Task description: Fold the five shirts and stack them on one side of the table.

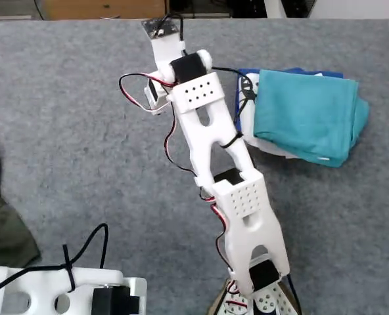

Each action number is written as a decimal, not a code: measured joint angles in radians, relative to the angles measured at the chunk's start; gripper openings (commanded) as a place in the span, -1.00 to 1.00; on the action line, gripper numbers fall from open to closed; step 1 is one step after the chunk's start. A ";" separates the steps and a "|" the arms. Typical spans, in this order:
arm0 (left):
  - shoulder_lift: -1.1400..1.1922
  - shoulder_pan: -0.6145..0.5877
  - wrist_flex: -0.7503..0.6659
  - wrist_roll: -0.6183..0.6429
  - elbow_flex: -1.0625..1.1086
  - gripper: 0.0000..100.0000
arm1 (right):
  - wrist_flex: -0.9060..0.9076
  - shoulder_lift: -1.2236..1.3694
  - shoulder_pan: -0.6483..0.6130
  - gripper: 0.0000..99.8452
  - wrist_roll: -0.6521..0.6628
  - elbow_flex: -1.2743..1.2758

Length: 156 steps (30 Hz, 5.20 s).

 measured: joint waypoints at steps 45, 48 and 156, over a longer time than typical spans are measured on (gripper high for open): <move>1.049 0.741 0.077 0.457 -0.417 -0.61 | 0.034 0.002 -0.031 -0.88 0.000 0.000; 1.140 0.736 -0.008 0.462 -0.419 -0.80 | 0.034 0.002 -0.031 -0.88 0.000 0.000; 0.752 1.312 0.089 0.181 0.034 -0.92 | -0.377 -0.117 0.121 -0.88 0.525 0.611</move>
